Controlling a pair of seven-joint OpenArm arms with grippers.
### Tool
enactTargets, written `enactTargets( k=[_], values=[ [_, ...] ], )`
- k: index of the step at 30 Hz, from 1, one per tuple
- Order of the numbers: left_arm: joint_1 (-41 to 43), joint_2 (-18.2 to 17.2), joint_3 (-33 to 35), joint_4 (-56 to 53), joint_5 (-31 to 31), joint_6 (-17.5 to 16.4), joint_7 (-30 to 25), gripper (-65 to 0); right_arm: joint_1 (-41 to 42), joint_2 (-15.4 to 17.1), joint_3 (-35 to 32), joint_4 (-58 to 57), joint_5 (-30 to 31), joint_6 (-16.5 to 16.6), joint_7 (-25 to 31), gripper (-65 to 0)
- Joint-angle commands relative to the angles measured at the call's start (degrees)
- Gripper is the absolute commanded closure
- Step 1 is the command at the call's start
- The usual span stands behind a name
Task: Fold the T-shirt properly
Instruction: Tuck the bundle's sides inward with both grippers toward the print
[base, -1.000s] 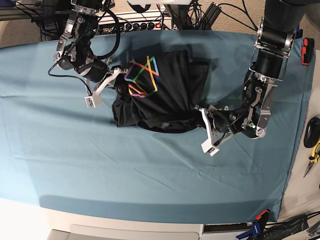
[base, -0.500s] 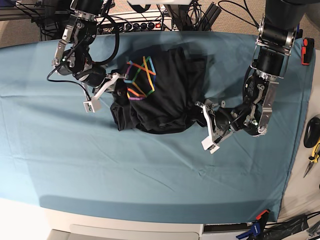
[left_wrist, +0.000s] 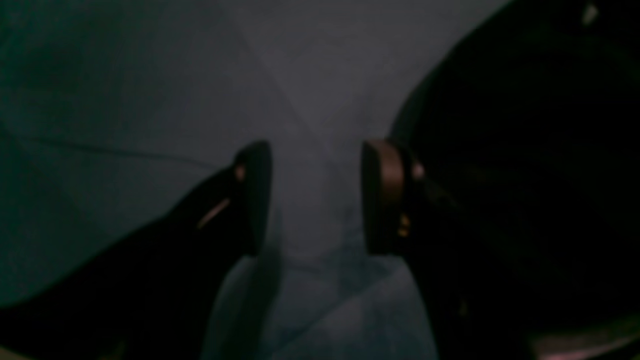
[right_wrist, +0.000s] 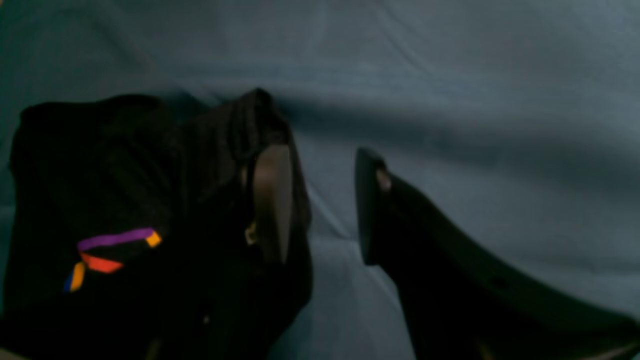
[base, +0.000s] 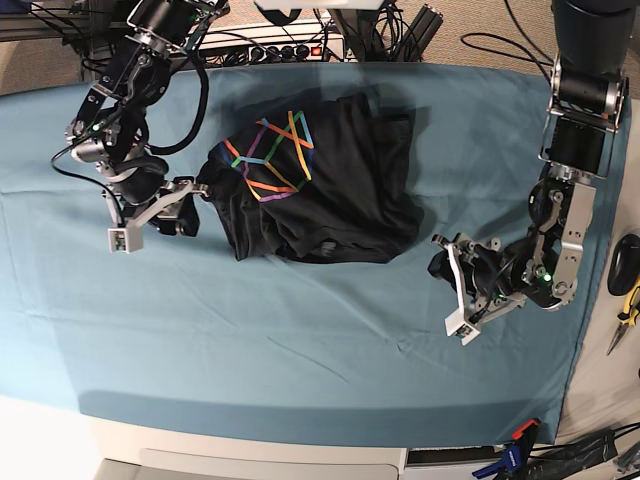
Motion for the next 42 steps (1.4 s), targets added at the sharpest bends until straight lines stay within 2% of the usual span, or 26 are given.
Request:
enactTargets(
  k=[1,4,5,7,9,12,16,19,22,27,33,35,38,42],
  values=[
    [-1.6,-0.8,-0.5,1.3,-0.6,0.0,-0.5,-30.1,0.9,0.3,-0.2,0.9,2.1,0.1,1.1,-21.9],
    [-1.3,-0.8,-0.5,2.3,-1.9,-0.1,0.1,-29.4,0.9,0.3,-1.0,0.9,5.9,0.4,0.2,-21.8],
    [-1.1,-0.8,-0.5,2.6,-3.0,-0.3,0.4,-26.8,0.9,0.3,-1.4,0.9,7.8,1.7,-0.1,-21.5],
    [-0.7,-0.8,-0.5,3.4,-6.3,-1.7,1.0,-16.4,0.9,0.3,-2.7,0.9,13.6,6.1,-1.5,-20.6],
    [-0.2,-0.7,-0.6,4.8,-11.8,-3.5,1.9,0.0,0.9,0.3,-4.9,0.9,19.5,7.8,-3.5,-14.1],
    [1.9,-0.4,-2.3,7.8,-22.4,-8.4,4.9,0.0,0.9,-0.3,-9.3,0.9,23.7,7.8,-5.4,0.0],
    [7.6,-0.2,-5.4,10.6,-36.4,-13.2,10.6,0.0,0.9,-2.3,-13.5,0.8,23.5,7.8,-6.0,0.0],
    [12.8,1.2,-7.4,10.7,-42.2,-14.8,12.5,0.0,0.9,-2.9,-15.0,-0.1,21.8,7.8,-5.2,0.0],
    [17.1,3.2,-9.0,10.7,-42.5,-15.8,11.8,0.0,1.5,-2.9,-14.9,-3.4,17.8,7.8,-2.9,0.0],
    [20.2,7.5,-10.3,10.7,-42.2,-15.8,11.0,0.0,3.3,-2.9,-14.9,-8.6,15.2,7.8,-2.0,0.0],
    [23.2,12.7,-10.3,10.7,-40.7,-16.2,10.7,0.0,3.5,-2.8,-15.0,-9.0,2.4,7.8,4.2,0.0],
    [24.6,13.9,-10.3,10.7,-40.4,-16.2,10.2,0.0,3.7,-2.7,-15.0,-10.1,0.5,7.2,6.1,0.0],
    [26.4,14.8,-10.2,10.7,-36.2,-16.2,7.9,0.0,4.9,-2.7,-15.0,-13.6,0.0,7.2,6.8,0.0],
    [28.1,14.7,-10.2,10.7,-24.1,-14.9,1.2,0.0,8.1,-2.7,-15.0,-20.8,0.0,7.2,7.8,0.0]
  ],
)
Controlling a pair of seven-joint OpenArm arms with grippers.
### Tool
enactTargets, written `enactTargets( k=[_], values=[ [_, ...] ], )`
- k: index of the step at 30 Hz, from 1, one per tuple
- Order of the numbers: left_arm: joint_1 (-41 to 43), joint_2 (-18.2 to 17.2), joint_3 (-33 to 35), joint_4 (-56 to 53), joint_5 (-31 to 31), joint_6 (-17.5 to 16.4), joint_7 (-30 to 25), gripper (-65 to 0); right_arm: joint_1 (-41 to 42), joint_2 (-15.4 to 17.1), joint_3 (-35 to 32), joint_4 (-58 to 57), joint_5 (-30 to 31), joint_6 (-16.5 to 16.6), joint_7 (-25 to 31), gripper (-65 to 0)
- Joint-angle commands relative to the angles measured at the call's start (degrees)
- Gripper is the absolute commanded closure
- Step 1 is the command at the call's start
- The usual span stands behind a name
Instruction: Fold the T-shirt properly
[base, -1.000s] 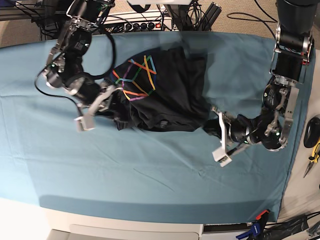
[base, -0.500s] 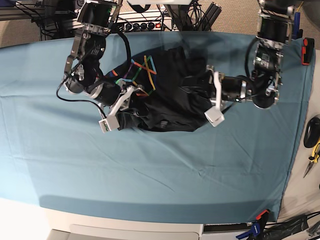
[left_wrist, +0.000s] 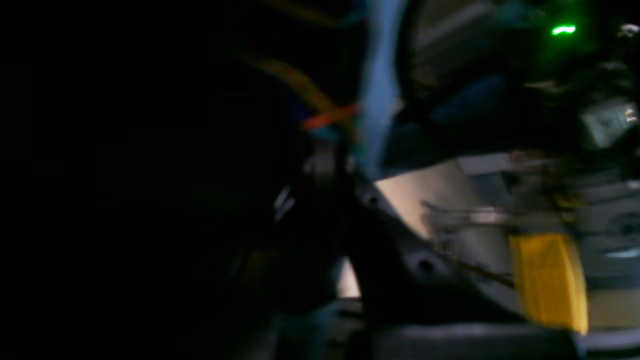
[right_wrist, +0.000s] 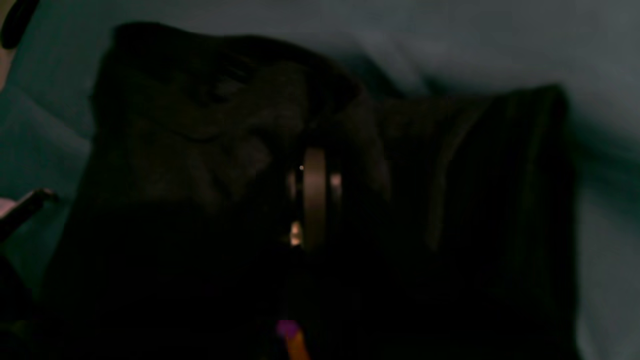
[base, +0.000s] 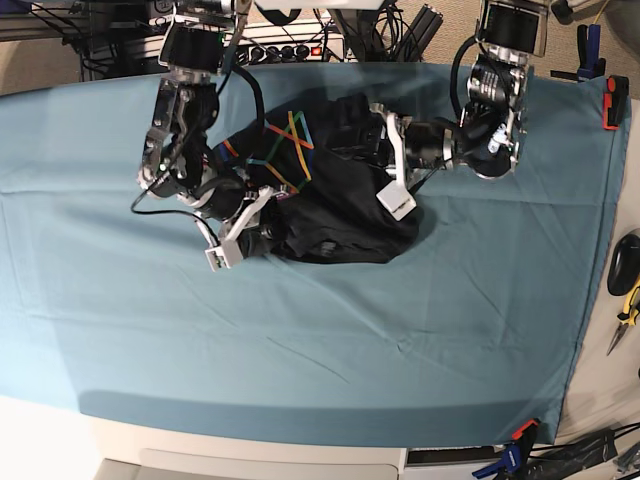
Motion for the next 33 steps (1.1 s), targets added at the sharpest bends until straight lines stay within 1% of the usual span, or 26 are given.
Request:
enactTargets(
  k=[1,4,7,9,11,15,17,20,21,23,26,27,28,30,33],
  values=[
    [-0.3,-0.1,-0.1,0.9,1.0,0.8,-2.4,0.0,2.1,0.0,-0.1,-0.6,1.4,0.3,1.6,0.0],
    [0.2,-0.1,-0.1,0.9,8.2,4.0,-4.8,0.0,4.6,0.1,-0.1,-4.8,0.9,0.3,2.6,0.0],
    [0.5,-0.2,-0.2,0.9,14.3,7.8,-4.8,0.0,6.8,0.4,-0.1,-6.5,-2.9,0.3,3.4,0.0],
    [0.6,-0.6,-0.2,0.9,16.5,9.8,-4.4,0.0,7.7,1.2,-0.1,-6.5,-4.5,0.3,3.9,0.0],
    [0.6,-1.6,-0.2,0.9,16.7,11.0,-2.6,0.0,8.5,2.3,-0.1,-6.5,-5.1,-0.3,3.9,0.0],
    [0.6,-4.3,-0.2,0.9,16.6,10.9,2.3,0.0,8.9,5.2,-0.1,-6.5,-9.0,-5.2,4.0,0.0],
    [0.6,-5.8,-0.2,1.0,16.6,10.9,2.9,0.0,8.8,6.6,-0.1,-6.5,-9.8,-7.1,3.8,0.0],
    [0.5,-7.6,-0.2,1.6,15.4,10.8,2.8,0.0,8.9,8.3,-0.1,-6.4,-9.5,-7.5,3.4,0.0],
    [0.3,-8.0,-0.4,2.3,15.0,10.3,2.8,0.0,8.9,8.7,-0.1,-5.9,-9.0,-7.5,2.8,0.0],
    [0.3,-8.9,-1.9,5.3,14.2,9.3,2.8,0.0,8.9,9.2,-0.1,-3.3,-7.1,-7.5,0.0,0.0],
    [0.5,-9.0,-7.5,12.9,13.2,8.9,2.4,0.0,8.8,9.6,-0.1,4.2,-3.1,-8.2,-6.9,0.0],
    [0.7,-9.0,-9.8,15.8,13.2,8.9,1.7,0.0,8.7,9.5,-0.1,6.9,-3.0,-8.6,-8.7,0.0],
    [1.3,-9.5,-12.1,18.4,13.4,8.6,0.6,0.0,8.3,9.5,-0.1,9.3,-3.1,-8.9,-9.6,0.0],
    [3.5,-11.1,-16.3,22.9,14.1,7.8,-1.3,0.0,6.3,9.5,-0.1,12.6,-3.0,-9.6,-9.7,0.0],
    [8.6,-13.6,-22.9,27.7,13.9,7.9,-1.3,0.0,1.6,9.5,-0.1,16.7,-3.0,-9.9,-9.9,0.0]
  ],
)
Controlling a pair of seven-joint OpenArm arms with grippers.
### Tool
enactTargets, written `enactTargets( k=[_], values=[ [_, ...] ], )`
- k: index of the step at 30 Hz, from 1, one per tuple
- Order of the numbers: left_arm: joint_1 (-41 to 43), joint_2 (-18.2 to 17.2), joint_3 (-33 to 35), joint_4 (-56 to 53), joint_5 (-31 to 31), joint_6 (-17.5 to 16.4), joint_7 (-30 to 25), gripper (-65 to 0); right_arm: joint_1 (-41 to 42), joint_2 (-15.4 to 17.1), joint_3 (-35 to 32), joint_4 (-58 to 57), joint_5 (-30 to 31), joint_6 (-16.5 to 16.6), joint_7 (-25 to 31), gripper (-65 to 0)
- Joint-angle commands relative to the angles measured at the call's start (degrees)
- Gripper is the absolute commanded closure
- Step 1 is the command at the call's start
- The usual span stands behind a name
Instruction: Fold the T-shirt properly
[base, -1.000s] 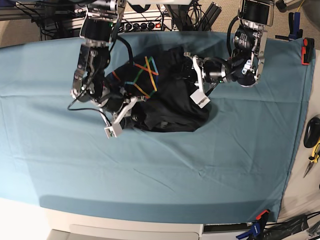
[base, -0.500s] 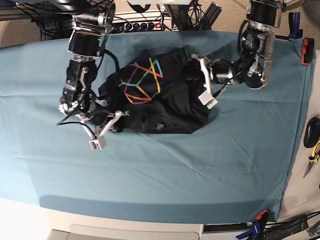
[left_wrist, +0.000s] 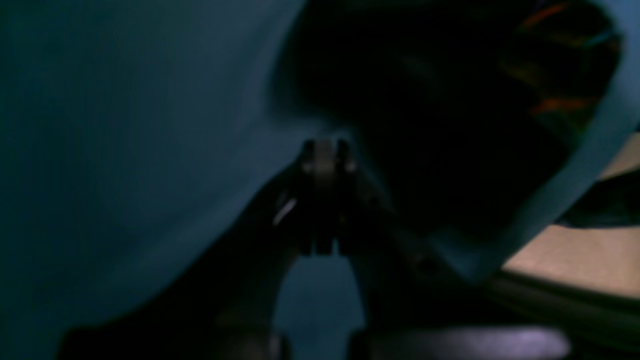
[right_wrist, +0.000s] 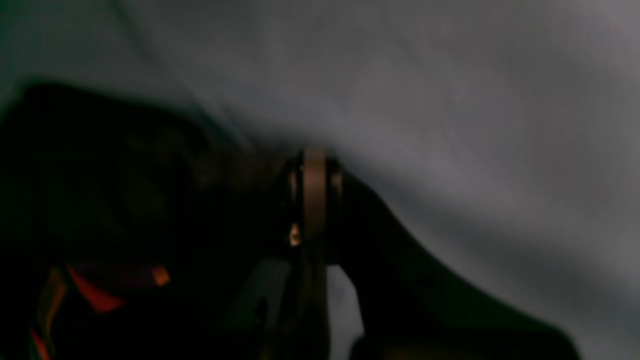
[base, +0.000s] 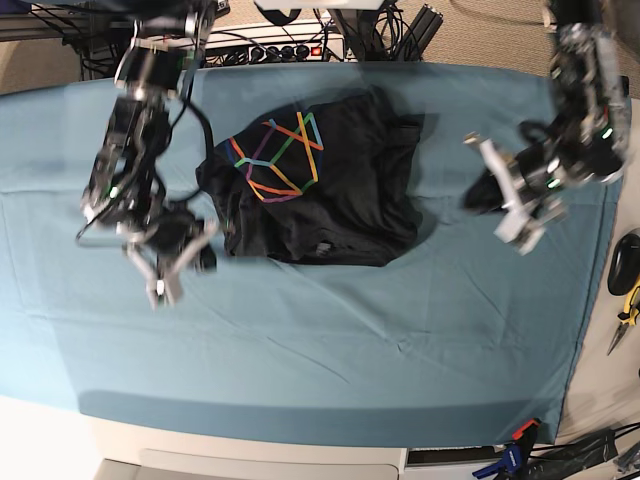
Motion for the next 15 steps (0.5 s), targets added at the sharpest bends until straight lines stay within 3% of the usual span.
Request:
enactTargets(
  k=[1,5,10,15],
  values=[
    [1.6,-1.1,-2.6,2.2,-1.4,0.0,-0.7,0.0,-0.8,0.5,0.1,3.1,0.9,0.2,1.0,0.0],
    [11.6,-1.2,-13.2,6.2,-4.8,-0.1,-0.3,0.0,-10.6,1.6,0.1,13.1,0.4,0.3,0.5,0.0],
    [23.9,-1.0,-25.6,8.5,-10.4,-0.6,1.8,0.0,-27.2,6.4,0.9,26.5,-5.6,-0.2,0.4,0.0],
    [33.6,3.1,-31.3,8.6,-15.8,-3.2,3.8,0.0,-42.9,9.6,10.2,33.9,-9.4,-2.4,0.4,0.0]
  ],
)
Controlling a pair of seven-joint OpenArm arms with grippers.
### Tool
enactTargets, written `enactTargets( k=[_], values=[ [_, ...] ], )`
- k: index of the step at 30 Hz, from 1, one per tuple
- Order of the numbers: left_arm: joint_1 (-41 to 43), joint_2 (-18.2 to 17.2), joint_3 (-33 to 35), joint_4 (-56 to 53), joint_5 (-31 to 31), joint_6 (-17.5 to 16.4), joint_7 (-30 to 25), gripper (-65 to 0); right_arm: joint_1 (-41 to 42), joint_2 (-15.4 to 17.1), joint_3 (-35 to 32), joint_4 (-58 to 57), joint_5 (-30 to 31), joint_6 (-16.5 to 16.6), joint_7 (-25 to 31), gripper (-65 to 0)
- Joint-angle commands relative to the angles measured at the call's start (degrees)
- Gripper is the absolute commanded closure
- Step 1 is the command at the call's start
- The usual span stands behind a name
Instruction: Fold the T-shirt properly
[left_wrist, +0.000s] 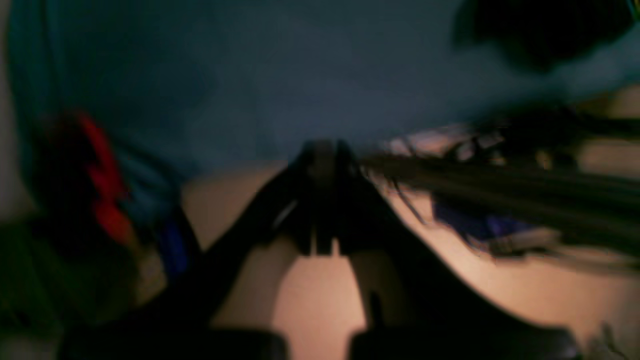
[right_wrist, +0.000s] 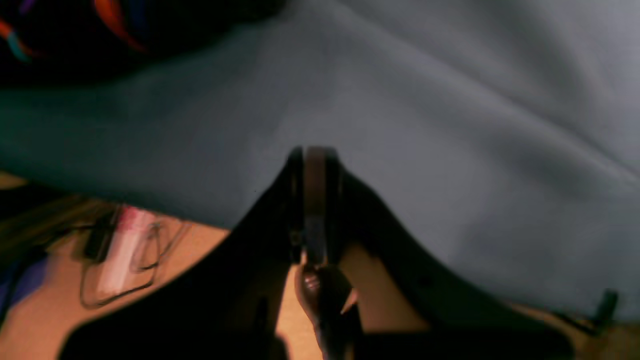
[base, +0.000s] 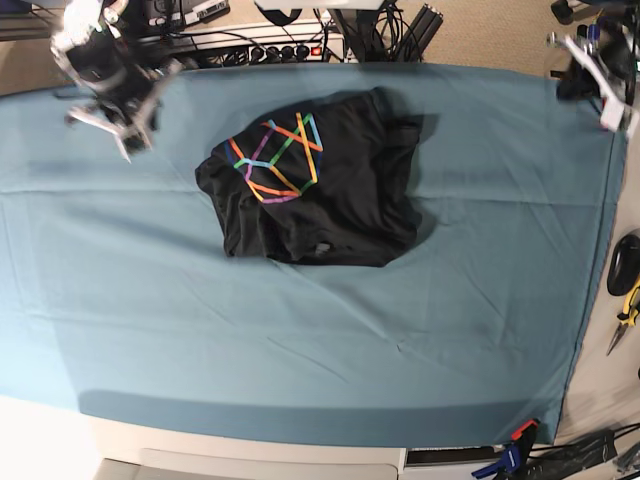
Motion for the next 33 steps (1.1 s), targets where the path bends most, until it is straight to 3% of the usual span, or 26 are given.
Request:
enactTargets(
  k=[1,6,10,14,18,21,23,28,31,33],
  values=[
    [2.3,0.6,-0.4,0.7,-1.3,-0.1,-0.4,0.0,-2.5,0.5,3.1,0.5,-1.4,-0.7,-0.9,0.0],
    [7.8,5.0,-0.3,-2.3,-1.3,-1.5,-0.3,0.0,-11.7,0.4,13.9,0.5,3.1,-1.3,-0.8,0.0],
    [8.5,6.4,1.1,-11.8,-1.2,-2.2,-0.3,0.0,-14.9,0.4,14.8,-9.4,6.4,-1.3,-0.2,0.0],
    [8.2,6.4,8.5,-25.8,0.2,-5.4,-3.0,0.0,-12.9,0.2,14.8,-25.6,7.8,-1.2,2.6,0.0],
    [3.2,6.4,19.1,-41.9,10.4,-5.7,-9.4,0.0,-6.1,0.2,14.8,-45.1,11.7,1.0,3.7,0.0],
    [-3.0,6.4,27.6,-53.3,22.0,-5.5,-18.3,0.0,0.1,0.3,14.8,-61.2,15.5,2.4,6.3,0.0],
    [-7.8,6.4,33.1,-60.0,30.8,-2.3,-24.6,0.0,4.4,0.5,14.8,-72.4,15.5,2.9,10.2,0.0],
    [-18.9,6.4,46.3,-72.3,49.4,12.5,-33.9,0.0,16.2,3.7,12.1,-98.2,11.5,2.9,19.3,0.0],
    [-23.1,6.5,53.5,-78.3,56.4,20.1,-40.5,0.0,22.0,4.6,7.8,-107.7,4.1,2.9,30.3,0.0],
    [-25.2,6.8,57.7,-82.3,59.6,23.1,-44.8,0.0,24.6,4.3,4.7,-111.0,-3.3,2.6,39.5,0.0]
  ],
)
